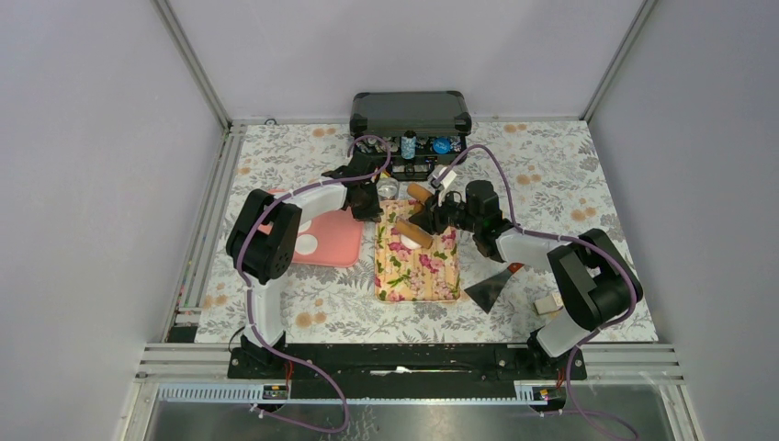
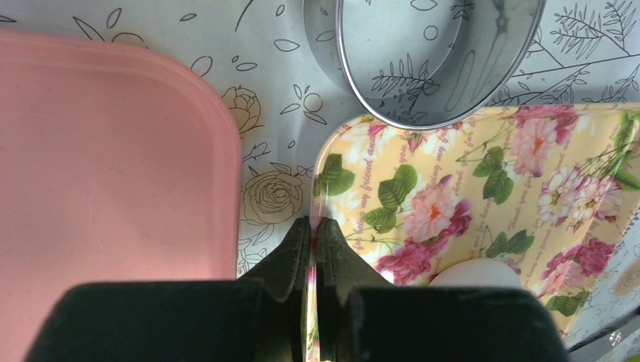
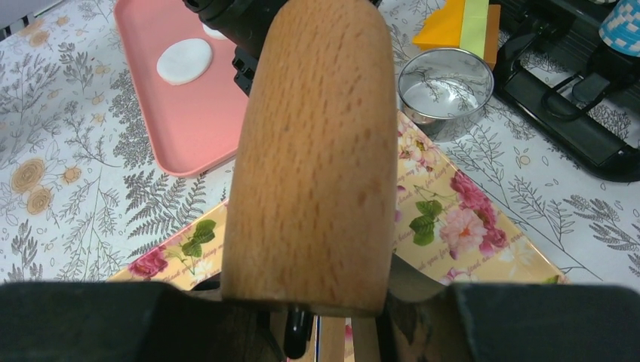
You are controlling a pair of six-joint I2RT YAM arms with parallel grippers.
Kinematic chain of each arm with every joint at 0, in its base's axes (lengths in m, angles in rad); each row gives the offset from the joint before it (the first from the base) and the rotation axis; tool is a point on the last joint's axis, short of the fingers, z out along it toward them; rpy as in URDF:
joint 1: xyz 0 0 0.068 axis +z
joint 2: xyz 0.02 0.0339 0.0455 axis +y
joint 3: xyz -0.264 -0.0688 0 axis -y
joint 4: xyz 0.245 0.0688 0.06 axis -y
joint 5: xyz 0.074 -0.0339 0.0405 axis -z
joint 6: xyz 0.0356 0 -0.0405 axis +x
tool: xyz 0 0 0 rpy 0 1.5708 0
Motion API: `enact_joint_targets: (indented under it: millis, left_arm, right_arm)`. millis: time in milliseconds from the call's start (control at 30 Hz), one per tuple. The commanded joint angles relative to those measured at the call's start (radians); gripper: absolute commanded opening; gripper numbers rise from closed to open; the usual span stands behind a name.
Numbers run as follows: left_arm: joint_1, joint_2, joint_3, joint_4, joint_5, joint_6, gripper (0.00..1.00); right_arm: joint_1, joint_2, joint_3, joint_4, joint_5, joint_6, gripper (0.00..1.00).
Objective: Roll out the dumpling wrappers from the dough
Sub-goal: Flatten out the dough on the work surface.
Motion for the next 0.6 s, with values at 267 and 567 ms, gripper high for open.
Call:
enact_joint_targets:
  millis: [267,567]
  left_arm:
    - [0.006,0.044,-0.036,0.004,-0.025,-0.007,0.00]
    - [0.010,0.042,-0.038,0.005,-0.019,-0.006,0.00]
  right_arm:
    - [0.043,0.057,-0.094,-0.279,0.059,0.044,0.00]
    - [0.051,0.070,-0.089,-0.299,0.045,0.050,0.00]
